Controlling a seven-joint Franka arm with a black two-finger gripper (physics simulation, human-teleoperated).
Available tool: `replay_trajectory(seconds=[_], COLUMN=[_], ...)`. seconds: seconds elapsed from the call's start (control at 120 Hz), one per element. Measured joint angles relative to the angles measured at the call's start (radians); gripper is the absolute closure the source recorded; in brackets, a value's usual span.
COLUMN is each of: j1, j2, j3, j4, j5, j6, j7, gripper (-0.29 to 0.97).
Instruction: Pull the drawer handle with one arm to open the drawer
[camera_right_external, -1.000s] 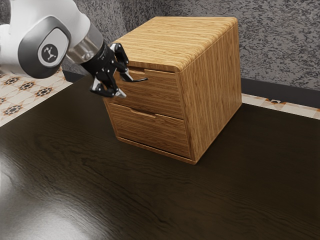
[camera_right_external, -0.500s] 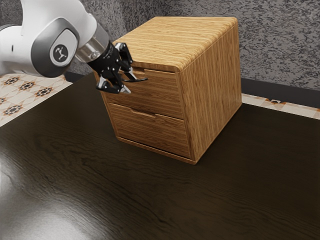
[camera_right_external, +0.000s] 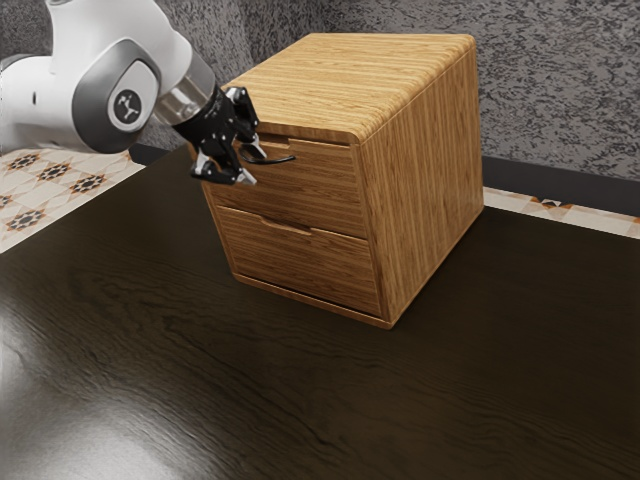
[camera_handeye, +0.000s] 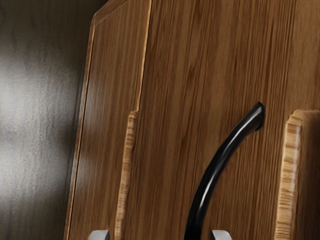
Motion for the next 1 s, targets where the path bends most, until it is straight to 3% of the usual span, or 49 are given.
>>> replay_trajectory(seconds=[0.65,1.0], j1=[-0.007,-0.014], j2=[0.019,-0.023], j3=[0.0,0.007], j4=[-0.002,-0.043], j5=[0.001,0.005], j6=[0.005,0.004], j7=[0.002,0.001], gripper=[0.49,0.5])
